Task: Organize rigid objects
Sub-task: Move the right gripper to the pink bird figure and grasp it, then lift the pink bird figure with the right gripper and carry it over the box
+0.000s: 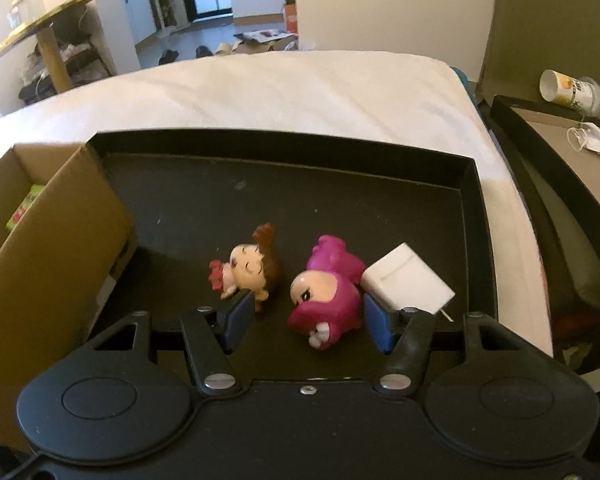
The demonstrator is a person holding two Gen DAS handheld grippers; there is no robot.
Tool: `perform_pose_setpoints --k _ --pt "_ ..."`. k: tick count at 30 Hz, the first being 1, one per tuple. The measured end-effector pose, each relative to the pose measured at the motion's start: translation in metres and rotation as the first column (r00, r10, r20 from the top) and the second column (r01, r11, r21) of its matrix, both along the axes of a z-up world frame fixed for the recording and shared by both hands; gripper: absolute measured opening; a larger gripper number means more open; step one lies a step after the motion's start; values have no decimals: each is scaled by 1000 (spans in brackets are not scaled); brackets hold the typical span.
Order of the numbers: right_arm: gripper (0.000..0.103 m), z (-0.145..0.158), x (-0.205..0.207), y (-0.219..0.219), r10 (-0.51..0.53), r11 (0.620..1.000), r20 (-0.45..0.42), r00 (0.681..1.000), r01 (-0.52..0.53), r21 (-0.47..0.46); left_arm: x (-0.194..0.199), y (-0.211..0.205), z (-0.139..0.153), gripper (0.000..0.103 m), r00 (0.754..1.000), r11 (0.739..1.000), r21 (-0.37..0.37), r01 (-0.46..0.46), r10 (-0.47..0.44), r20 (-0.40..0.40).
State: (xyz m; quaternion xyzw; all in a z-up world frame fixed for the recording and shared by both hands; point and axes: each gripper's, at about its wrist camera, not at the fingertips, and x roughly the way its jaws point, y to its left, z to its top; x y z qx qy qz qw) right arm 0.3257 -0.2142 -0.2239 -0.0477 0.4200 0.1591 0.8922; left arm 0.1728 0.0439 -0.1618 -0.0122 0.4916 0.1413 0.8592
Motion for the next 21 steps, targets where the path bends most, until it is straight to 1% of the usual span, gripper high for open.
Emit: perform_pose_setpoints --k 2,3,4,5,12,16,21 --pt "57 -1 3 -3 -18 1000 -4 1000 18 21 0 0 0 13 1000 1000 0 0 0 0" --pt "48 -2 4 -4 -26 999 -16 1000 26 38 0 0 0 13 1000 1000 1 0 0 0" --pt "41 -4 5 -6 -30 998 -31 999 32 52 0 -1 0 13 1000 1000 3 1 -1 0" --pt "41 -6 6 -8 -30 998 -45 999 33 58 0 -1 -1 13 1000 1000 5 2 -2 1" --pt "40 -2 -6 -14 -41 996 -57 998 46 79 0 -1 -1 13 1000 1000 4 6 -6 3" --pt "40 4 -14 -9 -31 998 -60 998 35 60 -1 0 -1 13 1000 1000 -2 6 -6 4" --pt "40 18 -22 -7 -29 998 -47 998 32 50 -1 0 0 12 1000 1000 -11 7 -6 5"
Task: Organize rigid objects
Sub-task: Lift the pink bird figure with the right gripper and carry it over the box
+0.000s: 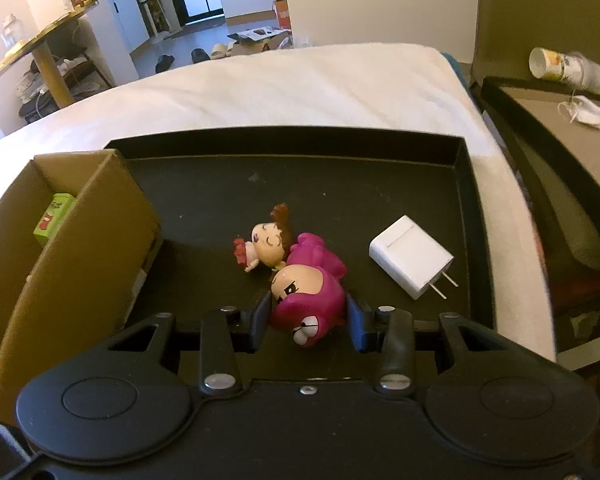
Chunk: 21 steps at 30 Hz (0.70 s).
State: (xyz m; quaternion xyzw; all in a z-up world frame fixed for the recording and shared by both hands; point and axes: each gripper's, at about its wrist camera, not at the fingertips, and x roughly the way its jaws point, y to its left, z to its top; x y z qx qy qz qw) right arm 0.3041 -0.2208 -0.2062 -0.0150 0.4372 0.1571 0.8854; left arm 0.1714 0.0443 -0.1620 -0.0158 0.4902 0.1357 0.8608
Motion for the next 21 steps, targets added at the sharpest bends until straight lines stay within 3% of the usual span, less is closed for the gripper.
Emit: perform_pose_setpoints --k 21 --pt "40 68 -32 14 21 999 92 996 -25 42 -4 6 2 11 1000 999 -45 1 0 21"
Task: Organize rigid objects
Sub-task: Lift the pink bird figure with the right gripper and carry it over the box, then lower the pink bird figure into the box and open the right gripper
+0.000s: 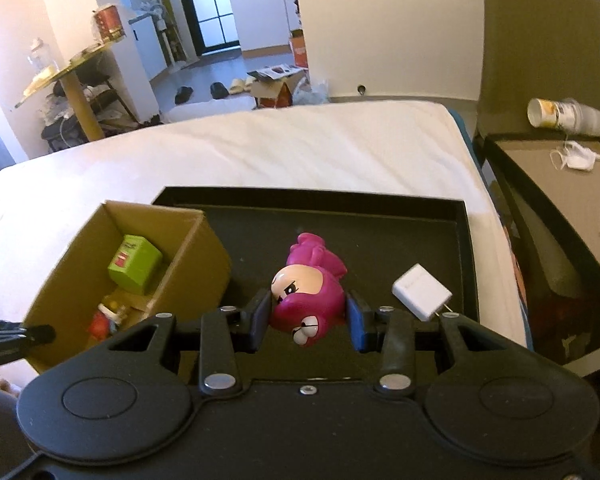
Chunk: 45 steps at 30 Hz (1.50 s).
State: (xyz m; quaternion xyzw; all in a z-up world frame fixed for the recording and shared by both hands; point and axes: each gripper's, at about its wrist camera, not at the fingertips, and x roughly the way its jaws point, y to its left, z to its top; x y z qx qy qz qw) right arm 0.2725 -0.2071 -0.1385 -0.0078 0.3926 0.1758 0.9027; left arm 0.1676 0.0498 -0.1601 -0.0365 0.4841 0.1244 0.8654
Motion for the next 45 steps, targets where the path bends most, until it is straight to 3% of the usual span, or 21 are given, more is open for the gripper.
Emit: perform_pose_setpoints --k 28,45 --pt "40 31 -24 70 129 992 42 991 -129 1 -8 11 5 10 999 997 -73 -8 12 49" --pt "40 22 -31 114 237 971 13 972 -236 -43 -8 15 4 10 998 995 -98 -10 15 56"
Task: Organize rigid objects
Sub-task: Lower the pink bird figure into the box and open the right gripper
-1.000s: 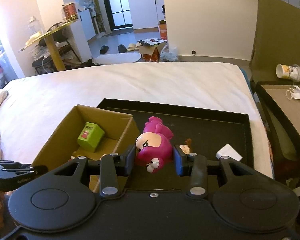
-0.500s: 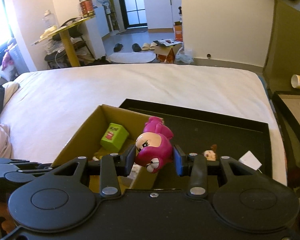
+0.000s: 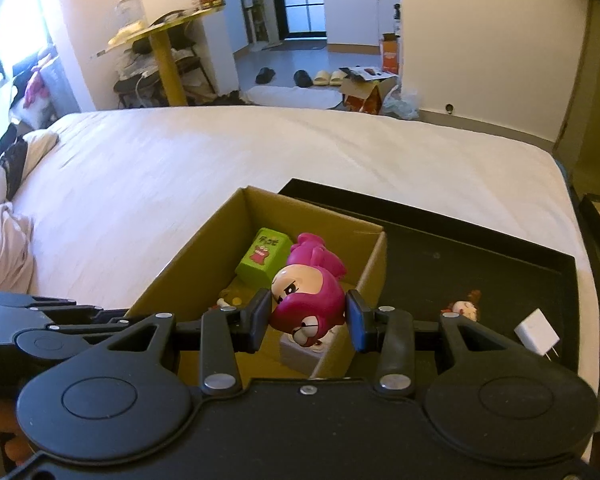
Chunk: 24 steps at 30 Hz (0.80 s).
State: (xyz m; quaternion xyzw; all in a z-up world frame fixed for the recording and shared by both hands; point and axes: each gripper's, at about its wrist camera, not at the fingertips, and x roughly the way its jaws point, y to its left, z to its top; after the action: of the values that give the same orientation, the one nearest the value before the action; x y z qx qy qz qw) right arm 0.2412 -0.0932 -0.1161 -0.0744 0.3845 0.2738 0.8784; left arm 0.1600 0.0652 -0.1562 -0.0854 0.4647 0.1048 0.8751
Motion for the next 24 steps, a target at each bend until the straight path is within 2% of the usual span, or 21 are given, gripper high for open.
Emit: perform_pose_setpoints --k 9,15,19,24 --pt "40 -11 0 18 29 998 5 1000 -29 -62 0 2 -1 10 1000 1000 -12 -2 2 3" --pt "40 -13 1 21 20 996 20 1000 -18 -93 0 5 -1 10 1000 1000 -28 -6 6 7" --pt "42 -13 -4 18 -18 990 53 998 25 -135 -1 7 -1 10 1000 999 -40 -6 6 11" --pt "42 -11 -10 5 -67 993 56 996 72 -94 0 5 -1 10 1000 1000 -26 -3 3 3"
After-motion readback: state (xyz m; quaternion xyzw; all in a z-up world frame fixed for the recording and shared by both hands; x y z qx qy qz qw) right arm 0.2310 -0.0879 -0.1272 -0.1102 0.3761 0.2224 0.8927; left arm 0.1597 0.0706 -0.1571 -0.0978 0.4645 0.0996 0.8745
